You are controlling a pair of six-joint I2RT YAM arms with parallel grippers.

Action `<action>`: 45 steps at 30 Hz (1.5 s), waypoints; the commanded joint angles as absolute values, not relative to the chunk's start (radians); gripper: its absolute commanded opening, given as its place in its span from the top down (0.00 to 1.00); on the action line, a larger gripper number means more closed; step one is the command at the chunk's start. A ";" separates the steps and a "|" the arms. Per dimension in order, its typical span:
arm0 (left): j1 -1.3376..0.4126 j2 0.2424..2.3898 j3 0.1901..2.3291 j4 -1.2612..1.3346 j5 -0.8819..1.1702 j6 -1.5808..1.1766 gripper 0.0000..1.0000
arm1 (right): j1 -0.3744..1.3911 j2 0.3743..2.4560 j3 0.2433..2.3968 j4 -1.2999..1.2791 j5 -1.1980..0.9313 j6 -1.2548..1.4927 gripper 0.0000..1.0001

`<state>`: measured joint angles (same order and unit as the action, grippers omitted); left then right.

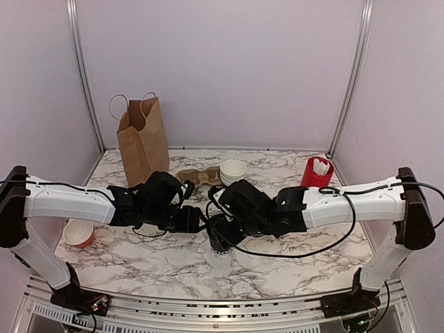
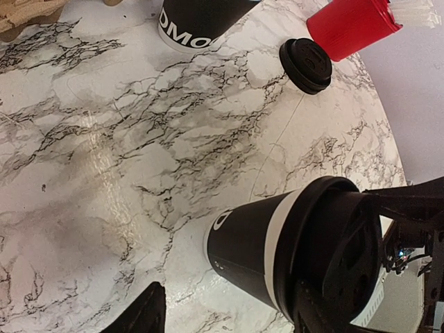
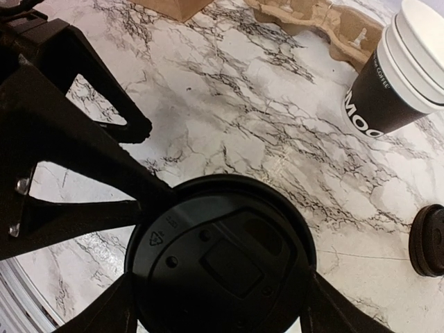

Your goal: Pack the takeout coffee

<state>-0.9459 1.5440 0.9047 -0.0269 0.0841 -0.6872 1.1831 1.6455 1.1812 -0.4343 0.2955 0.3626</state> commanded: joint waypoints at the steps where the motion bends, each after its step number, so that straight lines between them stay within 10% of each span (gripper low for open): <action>1: -0.954 1.549 0.923 -0.097 0.065 -0.661 0.38 | 1.175 1.634 1.229 -0.453 0.265 0.356 0.24; 26: -0.956 1.544 0.953 -0.109 0.067 -0.655 0.38 | 1.139 1.549 1.219 -0.461 0.273 0.389 0.16; 45: -0.963 1.509 0.984 -0.109 0.058 -0.649 0.35 | 1.004 1.336 0.968 -0.335 0.094 0.494 0.30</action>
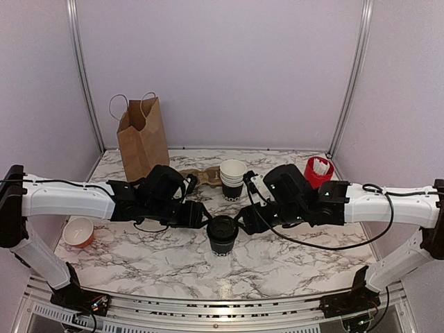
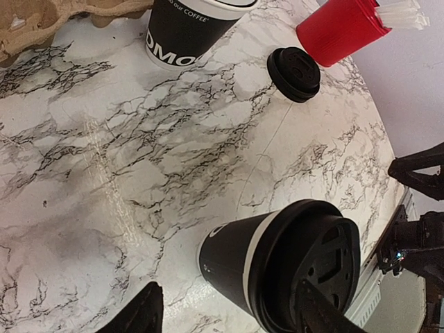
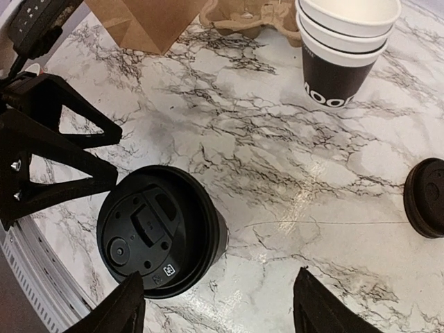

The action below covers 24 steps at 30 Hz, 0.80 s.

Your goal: Pack the takeout coffee

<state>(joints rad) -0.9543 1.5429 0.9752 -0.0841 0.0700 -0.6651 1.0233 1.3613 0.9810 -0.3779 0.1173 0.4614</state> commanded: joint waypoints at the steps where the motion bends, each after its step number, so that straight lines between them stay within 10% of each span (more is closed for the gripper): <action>1: -0.965 1.505 0.982 -0.109 0.057 -0.649 0.36 | 1.003 1.338 0.970 -0.338 0.100 0.494 0.33; 13: -0.991 1.493 0.994 -0.113 0.039 -0.625 0.47 | 1.018 1.398 1.052 -0.399 0.140 0.452 0.84; 24: -1.002 1.511 0.994 -0.133 0.026 -0.621 0.63 | 1.046 1.469 1.065 -0.436 0.176 0.480 0.81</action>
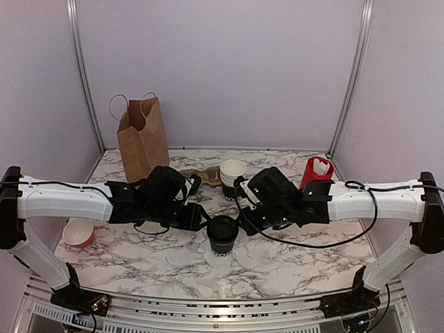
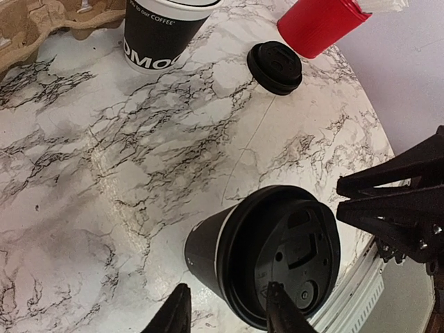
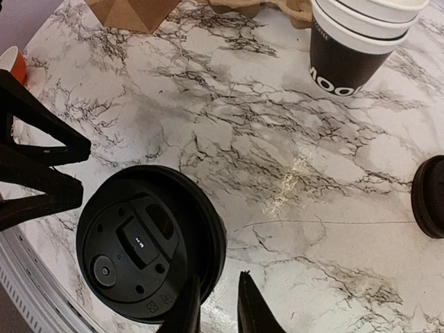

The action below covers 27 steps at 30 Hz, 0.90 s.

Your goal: Pack the takeout coffee

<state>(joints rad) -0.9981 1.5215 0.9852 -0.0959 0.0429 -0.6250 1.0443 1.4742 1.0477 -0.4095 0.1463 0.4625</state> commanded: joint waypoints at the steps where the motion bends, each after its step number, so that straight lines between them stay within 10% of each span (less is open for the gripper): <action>1: -1.003 1.511 0.989 -0.133 0.031 -0.626 0.63 | 1.042 1.461 1.054 -0.427 0.160 0.483 0.78; 27: -1.011 1.576 0.947 -0.108 0.084 -0.653 0.66 | 1.011 1.480 0.942 -0.335 0.041 0.513 0.72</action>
<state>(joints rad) -1.0008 1.5345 0.9676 -0.0780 0.0715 -0.6510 1.0161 1.4544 0.9607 -0.3462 0.0429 0.4988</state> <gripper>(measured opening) 0.342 0.277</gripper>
